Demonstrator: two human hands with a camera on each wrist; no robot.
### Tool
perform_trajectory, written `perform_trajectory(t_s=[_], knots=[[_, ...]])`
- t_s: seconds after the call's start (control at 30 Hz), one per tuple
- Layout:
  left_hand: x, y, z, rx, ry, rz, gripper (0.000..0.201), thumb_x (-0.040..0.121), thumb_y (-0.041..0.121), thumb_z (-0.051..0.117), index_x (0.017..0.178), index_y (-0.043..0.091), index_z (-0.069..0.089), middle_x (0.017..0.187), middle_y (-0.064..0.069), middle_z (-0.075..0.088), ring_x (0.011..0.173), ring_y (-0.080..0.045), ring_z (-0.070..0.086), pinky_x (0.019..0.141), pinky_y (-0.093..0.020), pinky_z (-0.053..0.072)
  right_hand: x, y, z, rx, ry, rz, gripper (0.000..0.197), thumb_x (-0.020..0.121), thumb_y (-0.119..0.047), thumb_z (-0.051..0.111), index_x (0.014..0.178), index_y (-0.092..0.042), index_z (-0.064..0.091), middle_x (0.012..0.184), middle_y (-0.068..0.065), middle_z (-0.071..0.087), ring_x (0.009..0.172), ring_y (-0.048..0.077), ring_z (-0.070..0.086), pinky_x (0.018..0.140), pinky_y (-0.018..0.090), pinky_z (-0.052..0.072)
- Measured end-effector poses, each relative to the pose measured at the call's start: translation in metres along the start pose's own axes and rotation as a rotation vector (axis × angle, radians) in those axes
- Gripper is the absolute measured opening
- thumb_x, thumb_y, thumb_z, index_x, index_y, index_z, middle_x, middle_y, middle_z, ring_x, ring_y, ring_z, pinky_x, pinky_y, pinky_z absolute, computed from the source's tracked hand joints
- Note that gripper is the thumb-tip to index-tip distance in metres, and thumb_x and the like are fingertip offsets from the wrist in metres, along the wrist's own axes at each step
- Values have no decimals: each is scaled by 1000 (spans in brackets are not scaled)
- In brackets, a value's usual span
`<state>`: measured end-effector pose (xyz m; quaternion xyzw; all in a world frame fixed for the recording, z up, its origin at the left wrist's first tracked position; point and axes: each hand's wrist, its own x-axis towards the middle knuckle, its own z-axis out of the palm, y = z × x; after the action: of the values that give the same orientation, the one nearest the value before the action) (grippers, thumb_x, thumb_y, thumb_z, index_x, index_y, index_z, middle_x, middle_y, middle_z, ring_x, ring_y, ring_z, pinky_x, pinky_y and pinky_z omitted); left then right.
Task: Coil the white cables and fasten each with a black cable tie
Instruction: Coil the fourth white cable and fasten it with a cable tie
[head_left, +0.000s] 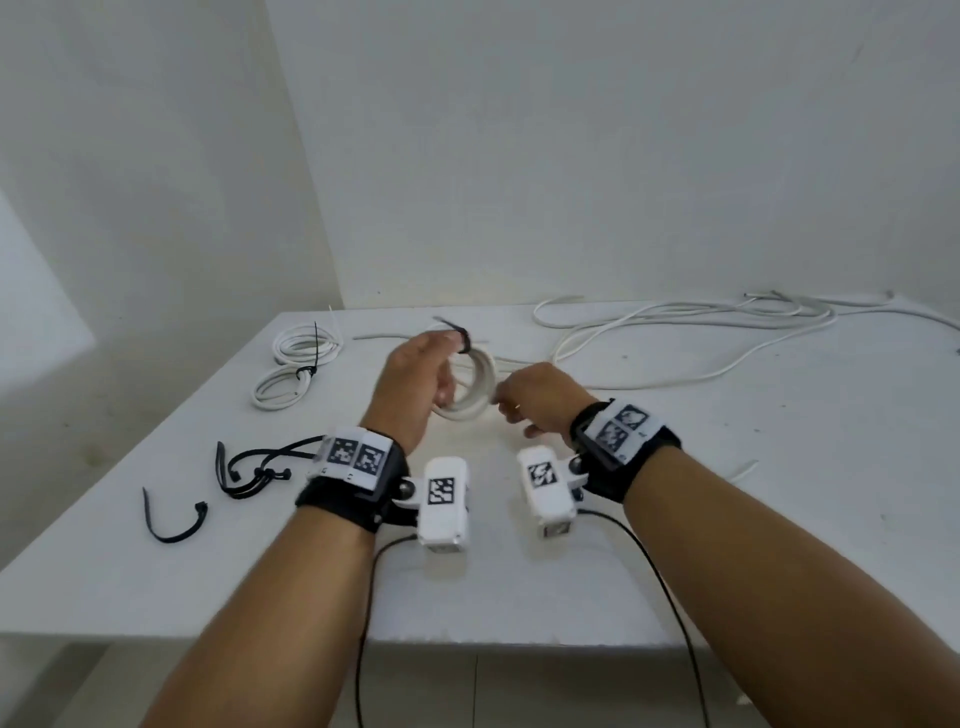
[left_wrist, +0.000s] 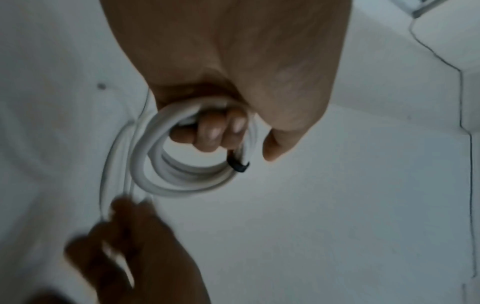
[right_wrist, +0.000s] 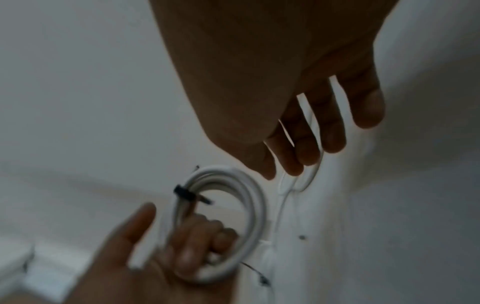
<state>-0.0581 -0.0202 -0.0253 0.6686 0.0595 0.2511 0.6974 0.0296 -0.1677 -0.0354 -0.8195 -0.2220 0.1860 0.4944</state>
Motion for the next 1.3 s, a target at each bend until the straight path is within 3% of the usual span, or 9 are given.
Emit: perform_trajectory(t_s=[0.13, 0.23, 0.4, 0.5, 0.7, 1.0, 1.13, 1.23, 1.3], knots=[[28, 3, -46, 264, 67, -27, 29, 93, 11, 39, 100, 10, 67, 55, 3, 49, 55, -16, 40, 56, -30, 32, 7, 5, 15, -680, -6, 41, 39, 86, -49, 63, 96, -12, 64, 113, 11, 63, 115, 32, 58, 87, 35, 48], [44, 5, -76, 671, 70, -79, 27, 99, 12, 40, 117, 16, 59, 70, 0, 56, 62, -15, 47, 55, -26, 35, 7, 4, 17, -837, -61, 152, 87, 80, -70, 60, 144, -15, 41, 149, 14, 37, 140, 37, 33, 111, 47, 34], [69, -1, -110, 1038, 59, -157, 20, 97, 23, 54, 115, 15, 52, 85, 1, 67, 83, -21, 59, 60, -27, 40, 10, 24, 28, -818, -82, 197, 126, 67, -87, 55, 158, -16, 4, 166, 9, -4, 152, 33, -6, 121, 54, 8], [83, -5, -112, 1152, 72, -159, 17, 95, 24, 60, 107, 18, 50, 91, -1, 73, 87, -21, 62, 63, -28, 41, 16, 37, 36, -828, -88, 215, 129, 66, -88, 52, 157, -19, -7, 164, 7, -18, 150, 31, -20, 120, 58, 1], [110, -17, -106, 1323, 43, -173, 20, 89, 21, 66, 104, 15, 54, 91, -5, 70, 74, -21, 57, 56, -29, 35, 18, 34, 32, -799, -107, 215, 129, 68, -84, 56, 157, -18, -8, 164, 6, -19, 150, 30, -20, 121, 55, -1], [126, -27, -108, 1515, -56, -276, 13, 85, 18, 71, 95, 17, 63, 111, -6, 67, 106, -28, 62, 76, -24, 40, 28, 30, 25, -826, -187, 250, 133, 63, -85, 60, 157, -21, -8, 164, 3, -18, 150, 31, -20, 122, 52, -3], [132, -20, -102, 1546, -12, -189, 20, 85, 33, 68, 90, 14, 68, 103, -8, 70, 98, -29, 62, 77, -28, 45, 36, 35, 26, -821, -185, 255, 137, 58, -86, 61, 157, -21, -7, 165, 2, -17, 150, 32, -20, 122, 52, 2], [137, -15, -83, 1428, -49, -68, 7, 84, 24, 68, 81, 18, 65, 95, -5, 68, 90, -23, 60, 74, -25, 41, 36, 37, 28, -794, -186, 261, 137, 59, -85, 63, 157, -21, -9, 164, 2, -20, 149, 32, -22, 123, 52, 3], [139, -16, -64, 1375, -149, -7, 8, 87, 14, 64, 91, 17, 70, 103, -5, 70, 92, -21, 61, 77, -24, 43, 33, 36, 26, -782, -186, 260, 135, 62, -82, 64, 157, -20, -9, 164, 3, -20, 149, 32, -23, 122, 52, 2]])
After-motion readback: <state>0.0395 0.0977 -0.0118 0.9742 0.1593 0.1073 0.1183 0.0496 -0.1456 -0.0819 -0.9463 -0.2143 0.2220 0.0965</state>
